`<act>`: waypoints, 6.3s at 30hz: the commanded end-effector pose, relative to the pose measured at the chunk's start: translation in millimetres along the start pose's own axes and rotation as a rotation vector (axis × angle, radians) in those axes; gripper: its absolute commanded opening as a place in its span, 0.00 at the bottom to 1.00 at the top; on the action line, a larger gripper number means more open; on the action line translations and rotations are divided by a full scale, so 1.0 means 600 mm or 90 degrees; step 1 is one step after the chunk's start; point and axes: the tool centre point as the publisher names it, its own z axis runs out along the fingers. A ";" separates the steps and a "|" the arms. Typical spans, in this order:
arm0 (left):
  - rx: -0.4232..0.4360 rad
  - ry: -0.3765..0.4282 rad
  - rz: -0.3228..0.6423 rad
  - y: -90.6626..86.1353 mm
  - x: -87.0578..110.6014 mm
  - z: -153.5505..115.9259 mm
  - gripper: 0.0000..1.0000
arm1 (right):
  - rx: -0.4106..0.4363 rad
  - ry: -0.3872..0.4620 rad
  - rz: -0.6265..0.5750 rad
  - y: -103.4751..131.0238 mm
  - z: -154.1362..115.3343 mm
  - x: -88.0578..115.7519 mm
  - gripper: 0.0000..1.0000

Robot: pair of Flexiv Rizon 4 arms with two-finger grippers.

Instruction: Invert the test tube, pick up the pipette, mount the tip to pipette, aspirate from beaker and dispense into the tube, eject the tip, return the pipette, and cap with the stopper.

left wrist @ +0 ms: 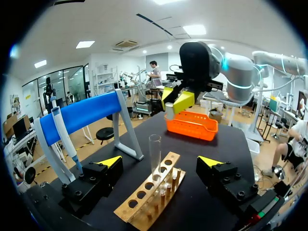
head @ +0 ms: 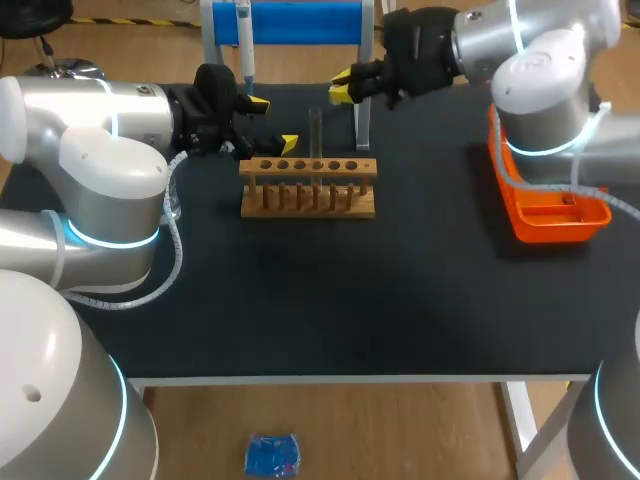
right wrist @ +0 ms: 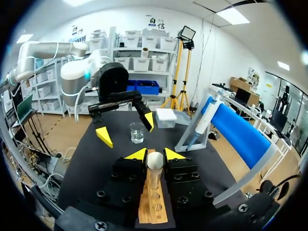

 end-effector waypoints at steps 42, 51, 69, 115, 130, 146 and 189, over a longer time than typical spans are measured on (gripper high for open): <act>0.005 -0.001 0.001 0.003 0.001 0.001 1.00 | 0.022 0.041 0.009 -0.011 0.073 -0.016 0.00; 0.005 -0.001 0.001 0.003 0.001 0.001 1.00 | 0.020 0.035 0.010 -0.009 0.068 -0.019 0.00; 0.005 -0.001 0.001 0.003 0.001 0.001 1.00 | 0.039 0.035 0.021 -0.002 0.058 -0.015 0.00; 0.005 -0.001 0.001 0.003 0.001 0.001 1.00 | 0.032 0.048 0.032 -0.014 0.064 -0.003 0.00; 0.005 -0.001 0.001 0.003 0.001 0.001 1.00 | 0.024 0.047 0.029 -0.006 0.060 -0.003 0.00; 0.005 -0.001 0.001 0.003 0.001 0.001 1.00 | 0.026 0.043 0.035 -0.016 0.054 -0.005 0.00; 0.005 -0.001 0.001 0.003 0.001 0.001 1.00 | 0.026 0.049 0.055 -0.069 0.067 0.009 0.48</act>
